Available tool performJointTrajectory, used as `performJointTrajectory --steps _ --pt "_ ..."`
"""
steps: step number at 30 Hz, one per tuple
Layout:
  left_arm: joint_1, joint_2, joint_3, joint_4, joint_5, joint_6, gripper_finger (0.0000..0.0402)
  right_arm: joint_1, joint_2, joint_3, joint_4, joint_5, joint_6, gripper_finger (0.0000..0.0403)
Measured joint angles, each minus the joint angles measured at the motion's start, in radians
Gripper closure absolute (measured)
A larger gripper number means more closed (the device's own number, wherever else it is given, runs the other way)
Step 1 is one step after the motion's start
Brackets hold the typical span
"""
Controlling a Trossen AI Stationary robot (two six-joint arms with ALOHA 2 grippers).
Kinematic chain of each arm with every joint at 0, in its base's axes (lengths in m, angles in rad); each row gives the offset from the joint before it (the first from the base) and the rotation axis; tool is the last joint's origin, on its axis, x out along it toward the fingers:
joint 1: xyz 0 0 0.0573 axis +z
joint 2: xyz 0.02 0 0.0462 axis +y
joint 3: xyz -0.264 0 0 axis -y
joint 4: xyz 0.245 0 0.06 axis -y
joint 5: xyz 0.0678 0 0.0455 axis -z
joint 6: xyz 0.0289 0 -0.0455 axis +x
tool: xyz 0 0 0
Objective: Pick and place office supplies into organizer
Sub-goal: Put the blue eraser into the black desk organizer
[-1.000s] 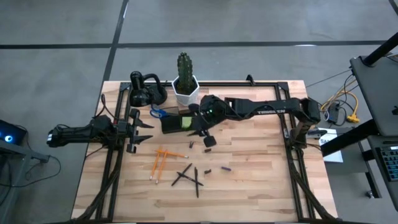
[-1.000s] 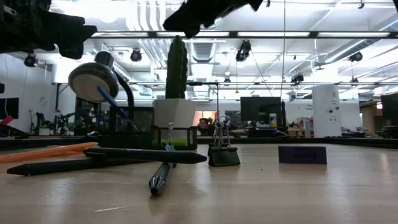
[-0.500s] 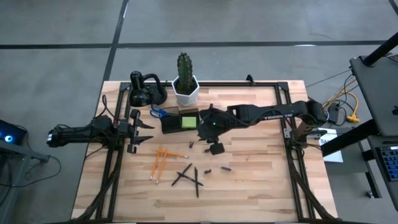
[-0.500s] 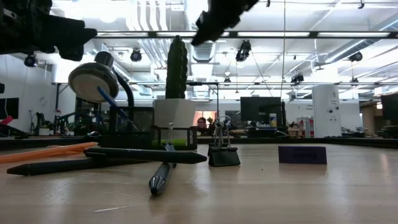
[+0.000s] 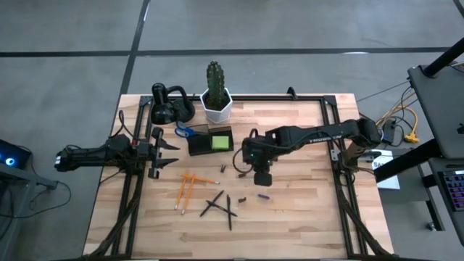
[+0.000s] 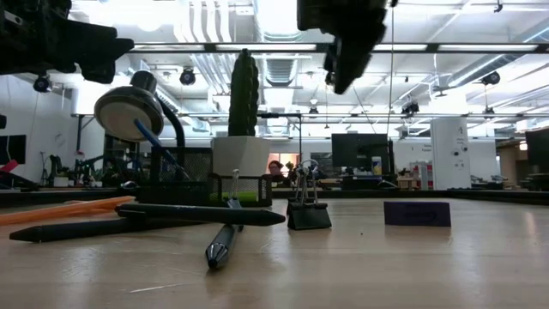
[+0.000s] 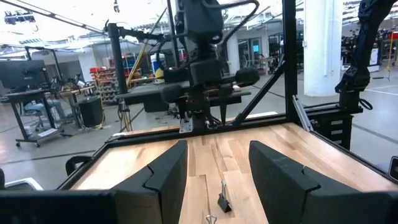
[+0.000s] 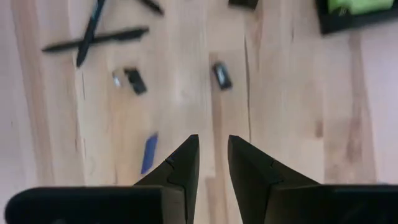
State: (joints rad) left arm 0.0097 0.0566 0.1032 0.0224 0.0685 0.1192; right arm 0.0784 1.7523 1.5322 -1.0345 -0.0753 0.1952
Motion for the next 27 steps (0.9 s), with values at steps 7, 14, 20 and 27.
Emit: performJointTrajectory --steps 7,14,20,27 --pt "0.0 0.0 0.0 -0.004 0.0 0.0 0.0244 0.08 0.001 -0.012 -0.036 0.0 0.091 0.033" --pt "0.0 0.0 0.0 -0.004 0.0 -0.001 0.0244 0.181 0.002 -0.076 -0.029 0.013 0.143 0.0304" --pt "0.0 0.0 0.0 -0.004 0.0 -0.001 0.0244 0.205 0.002 -0.172 0.021 0.085 0.3 0.026" --pt "0.0 0.0 0.0 -0.004 0.0 0.0 0.0244 0.205 0.004 -0.259 0.129 0.079 0.387 0.022"
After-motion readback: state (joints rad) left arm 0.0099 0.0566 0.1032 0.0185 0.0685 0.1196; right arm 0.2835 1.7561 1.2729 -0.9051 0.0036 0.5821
